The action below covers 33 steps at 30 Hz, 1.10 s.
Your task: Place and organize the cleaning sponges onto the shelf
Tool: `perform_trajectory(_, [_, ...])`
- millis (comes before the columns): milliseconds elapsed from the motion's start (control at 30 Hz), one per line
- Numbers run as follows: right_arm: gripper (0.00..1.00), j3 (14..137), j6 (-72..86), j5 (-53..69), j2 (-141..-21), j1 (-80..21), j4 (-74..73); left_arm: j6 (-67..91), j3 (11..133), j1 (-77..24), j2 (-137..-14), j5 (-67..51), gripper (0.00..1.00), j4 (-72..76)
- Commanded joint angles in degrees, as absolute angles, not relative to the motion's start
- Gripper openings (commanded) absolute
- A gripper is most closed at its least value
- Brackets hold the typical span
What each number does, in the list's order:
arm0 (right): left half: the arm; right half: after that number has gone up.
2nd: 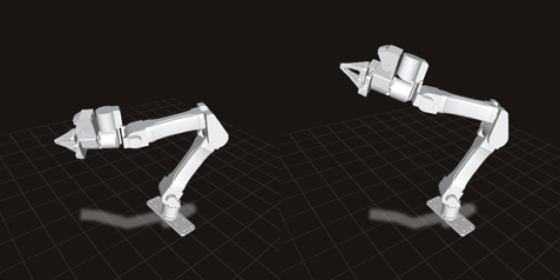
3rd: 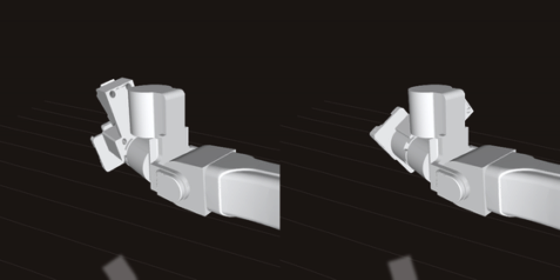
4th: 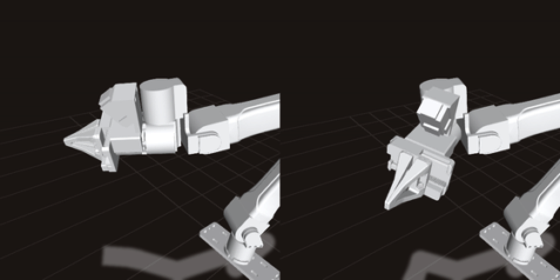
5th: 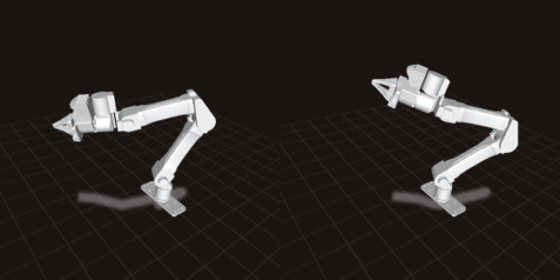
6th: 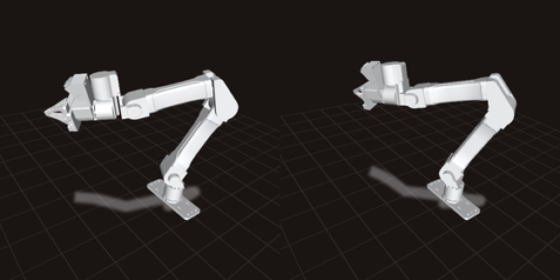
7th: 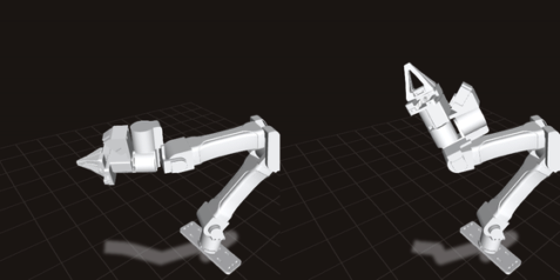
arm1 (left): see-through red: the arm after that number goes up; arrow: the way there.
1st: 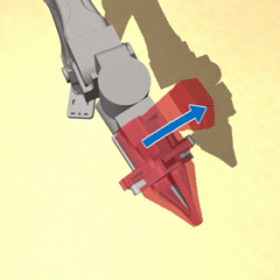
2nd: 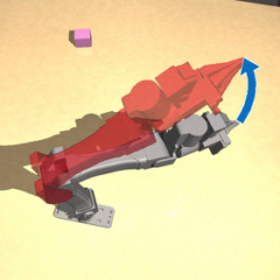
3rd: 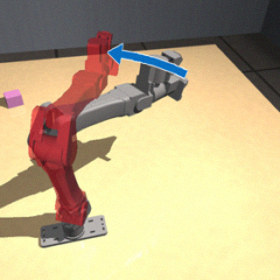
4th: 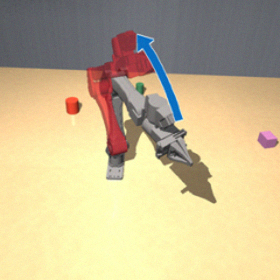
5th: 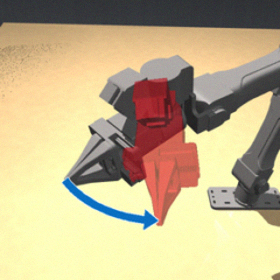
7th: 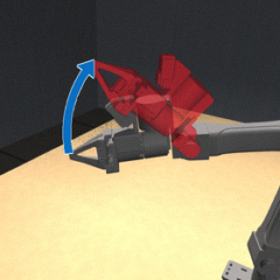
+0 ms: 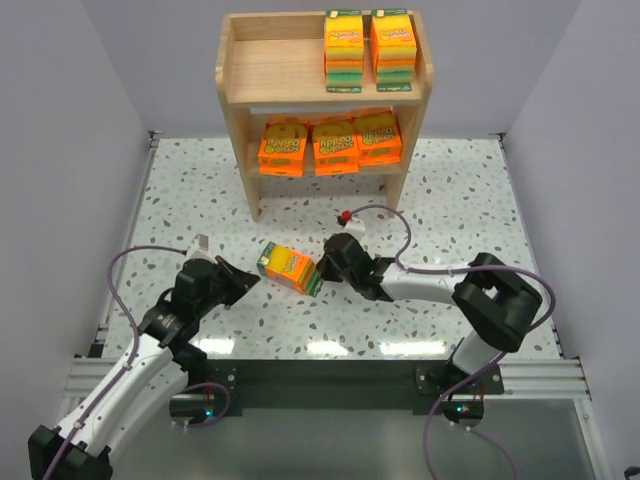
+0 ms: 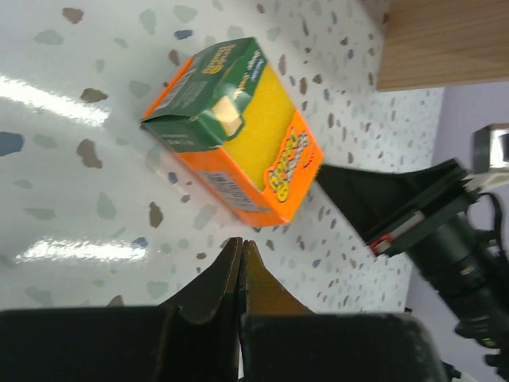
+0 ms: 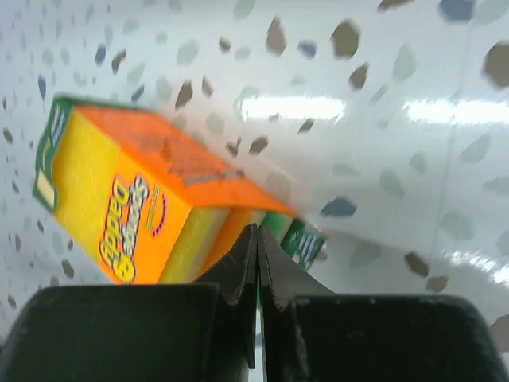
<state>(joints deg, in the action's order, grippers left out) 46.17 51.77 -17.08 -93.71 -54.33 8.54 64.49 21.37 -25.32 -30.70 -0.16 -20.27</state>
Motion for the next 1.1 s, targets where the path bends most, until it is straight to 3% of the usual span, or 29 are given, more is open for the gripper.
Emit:
perform_trajectory(0, [0.00, 50.01, 51.07, -19.69, -92.46, -51.33, 6.16, 58.98, 22.15, -25.66, -33.39, 1.76, 0.00, -25.75])
perform_trajectory(33, [0.00, 50.01, 50.80, -19.25, -92.20, -51.42, 5.80, 58.19, 22.15, -25.66, -33.92, 1.84, 0.00, -26.10])
perform_trajectory(133, [0.21, 48.70, 50.62, -15.48, -89.83, -51.42, 4.66, 57.13, 22.24, -25.66, -34.89, 2.54, 0.00, -26.10])
perform_trajectory(167, [0.33, 48.17, 51.06, -12.68, -88.52, -51.42, 4.57, 56.87, 22.15, -25.66, -34.89, 2.81, 0.00, -26.02])
perform_trajectory(267, [0.46, 46.50, 52.73, -9.59, -85.97, -51.42, 4.83, 56.43, 22.59, -25.66, -34.28, 3.69, 0.00, -25.66])
perform_trajectory(467, [0.62, 46.49, 55.72, -7.56, -83.58, -52.91, 5.63, 53.09, 24.34, -25.66, -35.51, 4.31, 0.00, -24.18])
perform_trajectory(600, [0.63, 48.77, 55.02, -8.96, -85.60, -52.82, 3.61, 51.33, 24.70, -25.66, -38.23, 1.33, 0.00, -20.31])
perform_trajectory(733, [0.55, 50.36, 52.74, -17.21, -86.31, -51.69, 0.53, 51.85, 23.21, -25.66, -42.27, -3.85, 0.00, -15.05])
perform_trajectory(800, [0.42, 49.66, 51.60, -21.34, -85.52, -49.58, 1.92, 52.99, 21.10, -25.84, -44.82, -5.62, 0.00, -12.67])
perform_trajectory(833, [0.25, 48.96, 50.03, -22.75, -85.34, -49.14, 3.06, 53.35, 20.31, -26.01, -45.61, -6.76, 0.00, -9.78])
perform_trajectory(933, [0.00, 52.97, 44.94, -22.95, -89.44, -47.73, 3.53, 54.14, 18.02, -26.45, -49.55, -7.38, 0.00, -4.69])
perform_trajectory(1067, [0.00, 58.53, 40.00, -17.15, -97.18, -46.32, 4.12, 54.14, 19.33, -26.63, -55.26, -7.03, 0.00, 1.21])
